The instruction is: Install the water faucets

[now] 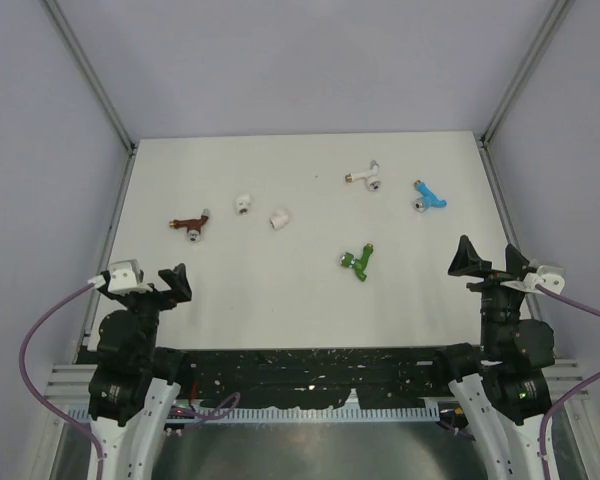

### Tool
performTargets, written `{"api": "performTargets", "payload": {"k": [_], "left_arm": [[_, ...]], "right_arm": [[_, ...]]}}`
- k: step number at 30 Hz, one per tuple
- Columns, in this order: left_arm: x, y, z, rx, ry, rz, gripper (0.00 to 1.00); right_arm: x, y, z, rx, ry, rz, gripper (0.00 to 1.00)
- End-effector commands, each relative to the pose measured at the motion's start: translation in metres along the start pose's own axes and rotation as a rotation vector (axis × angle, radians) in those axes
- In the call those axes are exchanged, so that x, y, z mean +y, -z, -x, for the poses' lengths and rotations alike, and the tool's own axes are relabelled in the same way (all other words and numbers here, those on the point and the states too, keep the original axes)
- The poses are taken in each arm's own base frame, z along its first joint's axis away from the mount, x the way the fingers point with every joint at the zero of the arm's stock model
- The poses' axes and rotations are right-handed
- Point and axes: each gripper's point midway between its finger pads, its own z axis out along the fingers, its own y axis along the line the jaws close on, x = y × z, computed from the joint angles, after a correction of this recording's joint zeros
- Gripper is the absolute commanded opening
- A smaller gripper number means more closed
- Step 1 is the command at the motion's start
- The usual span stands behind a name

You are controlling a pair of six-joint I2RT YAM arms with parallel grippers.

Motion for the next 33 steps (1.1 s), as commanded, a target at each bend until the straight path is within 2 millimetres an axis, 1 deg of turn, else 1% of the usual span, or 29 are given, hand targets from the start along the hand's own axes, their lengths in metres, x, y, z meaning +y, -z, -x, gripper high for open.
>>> {"api": "performTargets", "payload": {"k": [1,7,9,10,11,12,17,18,22,23,28,29,30,31,32,33], "left_arm": [[-0.002,0.022,0.037,-0.212,0.051,-0.05,1.0],[-0.007,0.014,0.029,-0.158,0.034,-0.061,1.0],[-0.012,0.01,0.027,-0.115,0.033,-0.075,1.0],[-0.014,0.008,0.025,-0.094,0.034,-0.08,1.0],[-0.016,0.007,0.025,-0.075,0.035,-0.088,1.0],[-0.02,0.0,0.019,-0.018,0.025,-0.089,1.0],[-0.039,-0.02,0.007,0.181,-0.005,-0.137,1.0],[-0.044,-0.027,-0.001,0.251,-0.014,-0.147,1.0],[-0.06,-0.049,-0.015,0.411,0.0,-0.17,1.0],[-0.069,-0.052,-0.018,0.445,0.01,-0.201,1.0],[-0.094,-0.073,-0.031,0.562,0.041,-0.236,0.99],[-0.099,-0.076,-0.034,0.579,0.04,-0.242,0.99],[-0.101,-0.077,-0.036,0.592,0.039,-0.245,0.99],[-0.103,-0.078,-0.04,0.606,0.039,-0.245,0.99],[-0.104,-0.079,-0.043,0.619,0.042,-0.245,0.99],[-0.105,-0.079,-0.044,0.626,0.042,-0.247,0.99]], "right_arm": [[-0.001,-0.002,0.01,-0.039,-0.027,-0.012,0.96],[-0.003,0.001,0.011,-0.052,-0.042,-0.022,0.96],[-0.002,0.0,0.008,-0.045,-0.04,-0.017,0.96],[-0.003,0.004,0.014,-0.071,-0.053,-0.012,0.95],[-0.002,0.005,0.013,-0.07,-0.053,-0.008,0.95],[-0.002,0.006,0.014,-0.073,-0.053,-0.005,0.96],[0.001,0.008,0.014,-0.079,-0.056,0.022,0.95],[0.001,0.009,0.015,-0.083,-0.058,0.024,0.95],[0.004,0.011,0.016,-0.091,-0.067,0.045,0.95],[0.005,0.012,0.017,-0.093,-0.07,0.05,0.95],[0.011,0.012,0.015,-0.078,-0.07,0.084,0.95],[0.013,0.01,0.009,-0.048,-0.068,0.088,0.96],[0.016,0.01,0.012,-0.04,-0.079,0.098,0.96],[0.024,0.006,0.001,0.021,-0.084,0.119,0.95],[0.029,0.0,-0.004,0.072,-0.076,0.127,0.96],[0.036,-0.001,-0.016,0.137,-0.087,0.148,0.95]]}}
